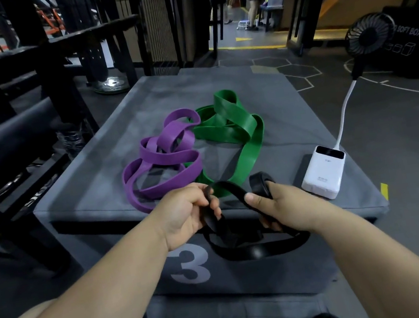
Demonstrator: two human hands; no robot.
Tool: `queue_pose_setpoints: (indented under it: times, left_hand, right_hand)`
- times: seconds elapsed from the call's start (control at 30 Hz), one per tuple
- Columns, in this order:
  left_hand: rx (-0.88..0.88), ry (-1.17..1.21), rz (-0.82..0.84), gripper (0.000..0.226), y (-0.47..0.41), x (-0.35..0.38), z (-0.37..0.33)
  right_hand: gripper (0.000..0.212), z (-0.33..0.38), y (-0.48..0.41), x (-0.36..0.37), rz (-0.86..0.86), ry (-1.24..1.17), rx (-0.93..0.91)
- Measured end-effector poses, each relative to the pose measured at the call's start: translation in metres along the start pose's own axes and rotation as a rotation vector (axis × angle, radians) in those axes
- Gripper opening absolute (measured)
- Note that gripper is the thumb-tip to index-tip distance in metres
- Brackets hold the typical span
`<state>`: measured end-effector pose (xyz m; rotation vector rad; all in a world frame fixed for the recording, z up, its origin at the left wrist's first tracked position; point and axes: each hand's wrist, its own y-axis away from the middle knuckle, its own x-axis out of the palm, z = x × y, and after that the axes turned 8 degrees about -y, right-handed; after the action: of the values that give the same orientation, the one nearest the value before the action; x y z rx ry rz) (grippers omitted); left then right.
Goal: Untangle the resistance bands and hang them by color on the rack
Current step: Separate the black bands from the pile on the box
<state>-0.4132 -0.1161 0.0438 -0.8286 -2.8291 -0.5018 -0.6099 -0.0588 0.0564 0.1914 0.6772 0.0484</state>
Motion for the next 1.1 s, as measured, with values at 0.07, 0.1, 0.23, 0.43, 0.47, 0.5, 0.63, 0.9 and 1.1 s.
queue_pose_setpoints:
  times: [0.07, 0.1, 0.23, 0.43, 0.47, 0.5, 0.63, 0.9, 1.1]
  left_hand:
    - [0.013, -0.035, 0.043, 0.022, 0.001, 0.004, 0.001]
    - [0.024, -0.059, 0.057, 0.02, 0.002, 0.005, 0.002]
    - [0.077, -0.155, 0.06, 0.009, 0.002, 0.007, 0.005]
    - [0.112, 0.063, -0.002, 0.012, -0.001, 0.002, 0.001]
    - [0.095, 0.14, 0.004, 0.014, -0.002, 0.002, 0.001]
    - [0.081, 0.199, 0.007, 0.015, -0.002, 0.002, 0.001]
    - [0.093, 0.154, 0.015, 0.013, -0.002, 0.005, 0.002]
    - [0.186, -0.394, -0.209, 0.016, -0.012, 0.007, 0.017]
    - [0.226, -0.301, -0.087, 0.029, -0.007, 0.008, 0.014]
  right_hand:
    - [0.04, 0.004, 0.002, 0.002, 0.06, 0.024, -0.008]
    - [0.04, 0.005, 0.003, 0.003, 0.089, 0.049, -0.015]
    - [0.049, 0.002, 0.0, 0.008, 0.14, 0.076, 0.003]
    - [0.046, 0.003, 0.001, 0.008, 0.149, 0.008, 0.034]
    - [0.041, 0.003, 0.002, 0.008, 0.16, 0.004, 0.025]
    - [0.036, 0.005, 0.003, 0.008, 0.177, 0.003, 0.011]
    - [0.035, 0.007, 0.006, 0.009, 0.274, -0.055, -0.023]
    - [0.065, 0.006, 0.007, 0.01, 0.531, -0.532, -0.058]
    - [0.058, 0.005, 0.003, 0.011, 0.668, -0.942, -0.18]
